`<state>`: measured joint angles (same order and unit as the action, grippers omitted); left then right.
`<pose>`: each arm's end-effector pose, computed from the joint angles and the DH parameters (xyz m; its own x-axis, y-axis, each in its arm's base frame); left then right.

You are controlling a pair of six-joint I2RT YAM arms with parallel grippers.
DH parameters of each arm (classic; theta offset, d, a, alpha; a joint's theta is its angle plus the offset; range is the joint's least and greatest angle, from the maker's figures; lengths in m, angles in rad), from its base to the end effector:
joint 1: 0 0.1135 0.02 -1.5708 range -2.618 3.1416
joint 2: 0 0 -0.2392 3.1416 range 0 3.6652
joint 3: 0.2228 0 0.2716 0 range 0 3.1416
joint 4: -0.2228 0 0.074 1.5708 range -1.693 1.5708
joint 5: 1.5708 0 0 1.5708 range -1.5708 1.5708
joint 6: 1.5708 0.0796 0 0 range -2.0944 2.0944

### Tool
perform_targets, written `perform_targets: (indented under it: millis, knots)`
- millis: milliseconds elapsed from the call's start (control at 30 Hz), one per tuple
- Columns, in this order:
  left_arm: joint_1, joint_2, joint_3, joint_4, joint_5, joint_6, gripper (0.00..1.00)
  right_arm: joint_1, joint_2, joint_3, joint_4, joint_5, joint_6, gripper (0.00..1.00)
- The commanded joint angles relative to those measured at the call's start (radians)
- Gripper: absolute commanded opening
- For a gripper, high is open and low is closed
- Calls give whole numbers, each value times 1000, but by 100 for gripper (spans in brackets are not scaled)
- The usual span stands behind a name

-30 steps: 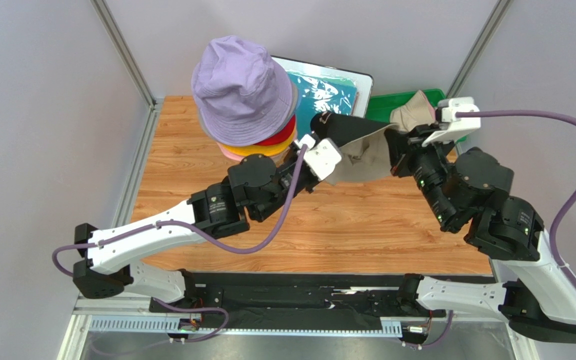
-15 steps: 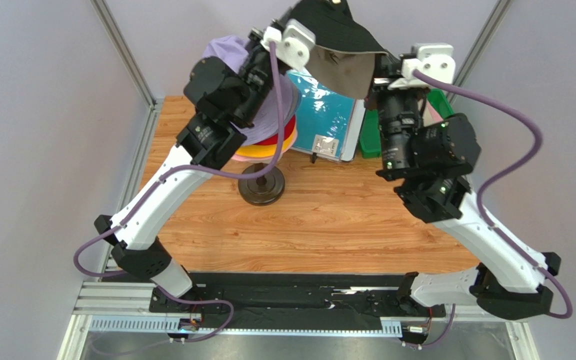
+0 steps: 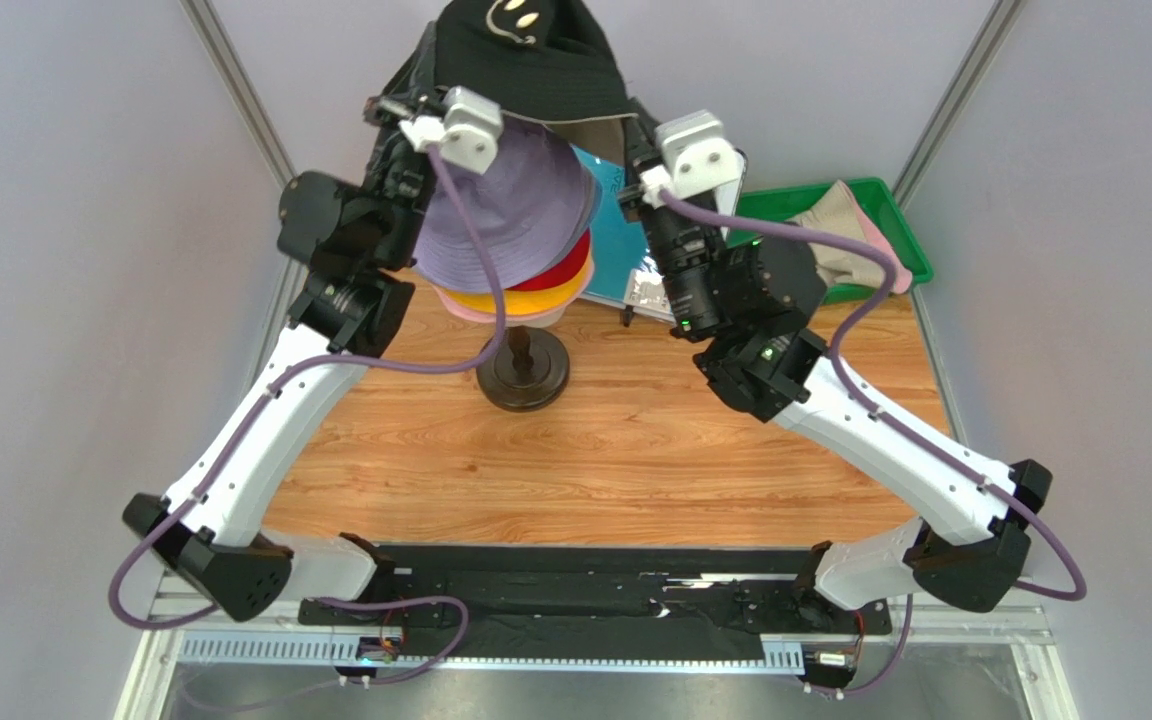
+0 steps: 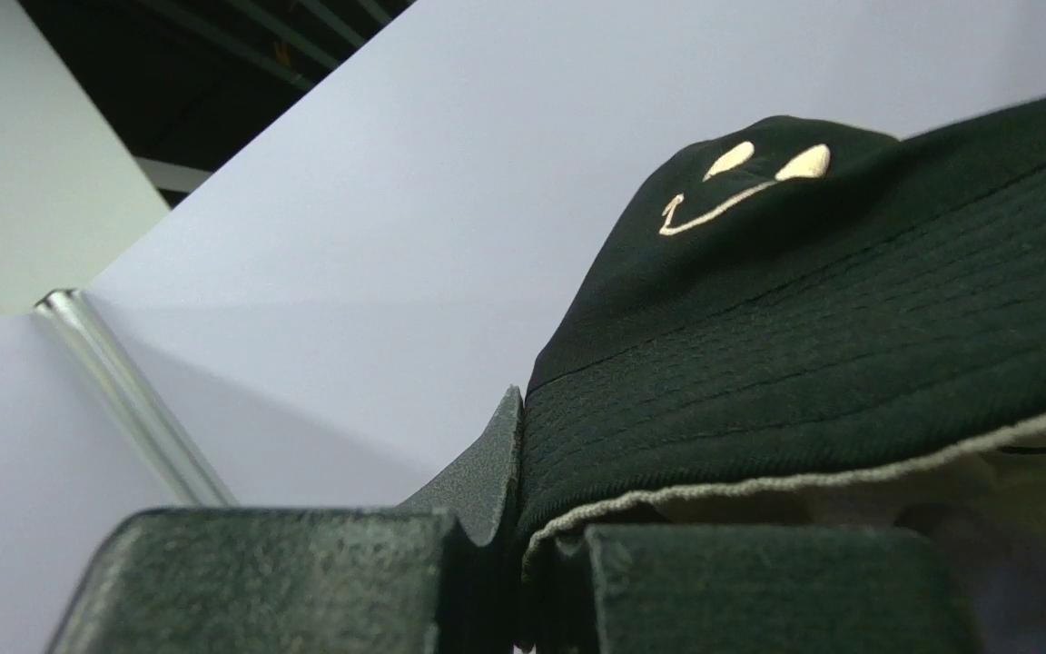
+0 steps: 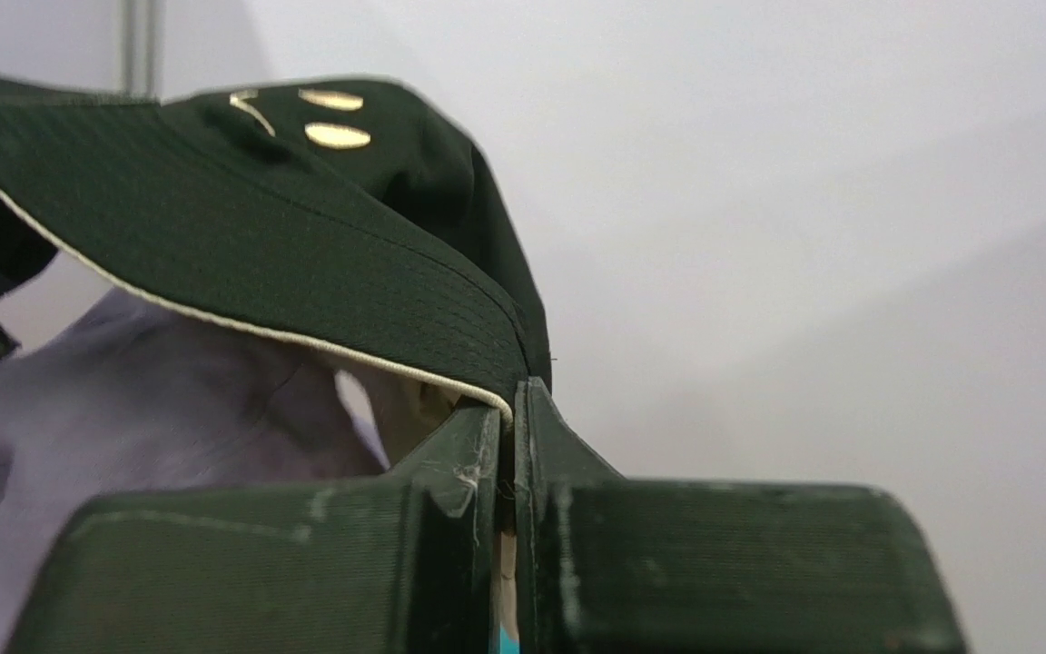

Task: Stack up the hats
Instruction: Stack the hat on the hat.

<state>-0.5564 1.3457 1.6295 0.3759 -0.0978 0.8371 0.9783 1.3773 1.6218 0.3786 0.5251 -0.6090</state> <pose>0.2802 -0.1651 0.5724 0.6902 0.4412 -0.5736 -0.0784 0.8336 0.5468 0.2188 0.2535 0.5540 0.5479 -0.0725 -0.8334 -0.2159 0.9502 -0.2246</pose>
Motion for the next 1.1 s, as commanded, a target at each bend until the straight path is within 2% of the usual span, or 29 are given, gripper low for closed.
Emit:
perform_targets:
  millis: [0, 133, 400, 633, 1067]
  knots:
    - [91, -157, -178, 250, -33, -47, 0, -6, -29, -68, 141, -63, 46, 0]
    - [111, -209, -286, 259, -92, -88, 0, -6, -49, -99, 103, -140, 115, 0]
    - [141, -293, -509, 373, -223, -171, 0, 8, -96, -183, 62, -192, 110, 0]
    - [144, -303, -672, 480, -302, -211, 0, 17, -122, -256, 43, -189, 95, 0]
    - [147, -315, -911, 555, -393, -308, 0, 49, -196, -418, 46, -139, 89, 0]
